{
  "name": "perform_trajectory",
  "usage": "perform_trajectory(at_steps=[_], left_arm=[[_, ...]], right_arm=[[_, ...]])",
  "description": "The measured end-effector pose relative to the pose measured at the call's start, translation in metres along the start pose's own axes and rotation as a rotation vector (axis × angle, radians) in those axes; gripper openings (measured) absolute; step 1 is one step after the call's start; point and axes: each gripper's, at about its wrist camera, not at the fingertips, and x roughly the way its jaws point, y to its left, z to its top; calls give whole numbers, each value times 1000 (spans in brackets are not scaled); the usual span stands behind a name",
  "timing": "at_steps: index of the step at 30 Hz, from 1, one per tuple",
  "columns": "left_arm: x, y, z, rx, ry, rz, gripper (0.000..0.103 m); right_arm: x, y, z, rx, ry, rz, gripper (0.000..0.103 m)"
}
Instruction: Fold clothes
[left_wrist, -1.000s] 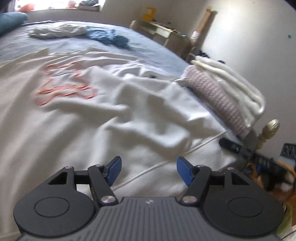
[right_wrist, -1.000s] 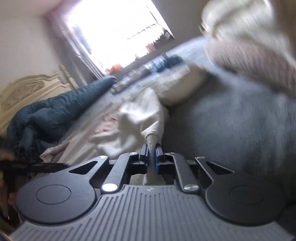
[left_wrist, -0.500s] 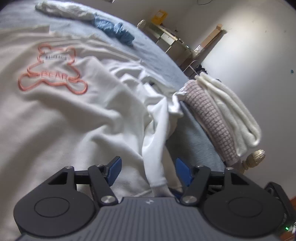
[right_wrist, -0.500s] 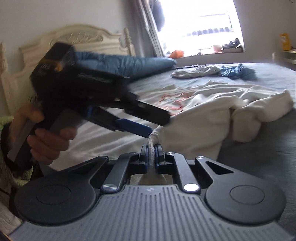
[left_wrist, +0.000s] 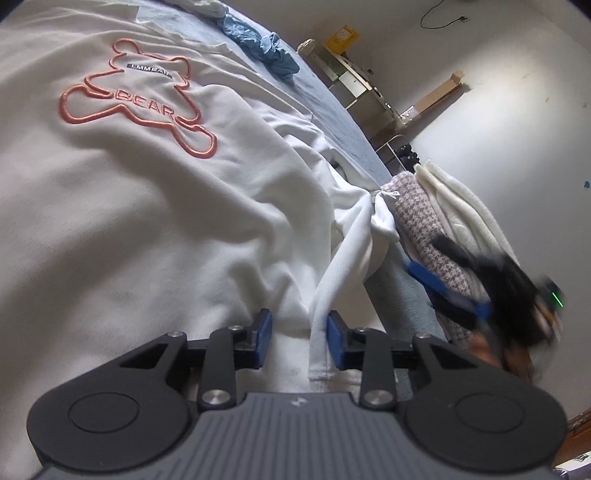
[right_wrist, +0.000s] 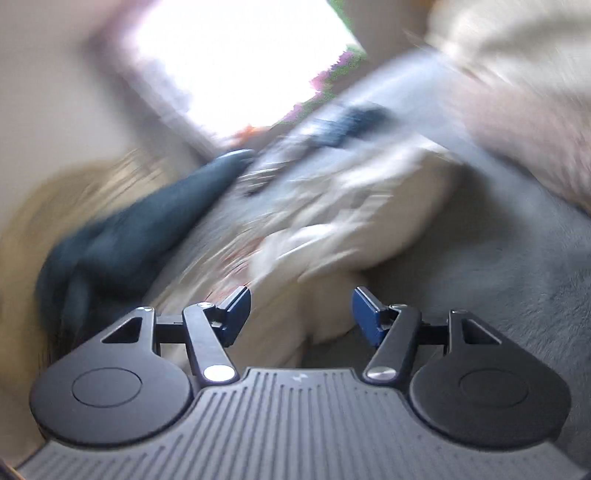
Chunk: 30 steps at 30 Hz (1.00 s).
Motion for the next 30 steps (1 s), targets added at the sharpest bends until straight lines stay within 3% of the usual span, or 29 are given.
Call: perform_trajectory(at_steps=[2,4,5,6,8,10,13,17,19,21,24,28,30], left_arm=[[0,-4,-3,21,-13,7,35],[0,-6,-6,43,-21,16,36],[0,-8,-7,51,-24,18,37],[0,-8,-7,56,-25,16,38],[-1,-7,-7,60,-25,8,39],[-1,-7,-8,66,-24,2,39],[-1,-8,-8,77,-25,-4,41],[0,-10,-10,82,-30,-11,45],[0,-11,-12,84,-33,-12,48],[-2,-12,-13,85,-28,-24,52],[-4,-13,-16,93,-22,-41,59],[-7,-17,-19,107,-12,-39,59],[-10,-19,-21,107,-5,-34,60]], right_arm=[[29,-23,17,144,27,-13,61],[55,-35,22,186,70,-28,52],[62,-32,25,156,76,-57,25],[68,-28,29,113,76,-92,5],[74,-13,39,1,56,-152,5],[73,20,60,-196,-11,-231,5],[83,61,108,-425,-114,-332,5],[119,86,182,-576,-173,-423,6],[144,81,213,-566,-162,-497,14],[160,56,229,-404,-37,-531,52],[167,25,232,-234,90,-557,53],[124,27,202,-255,139,-503,53],[87,44,187,-288,130,-415,53]])
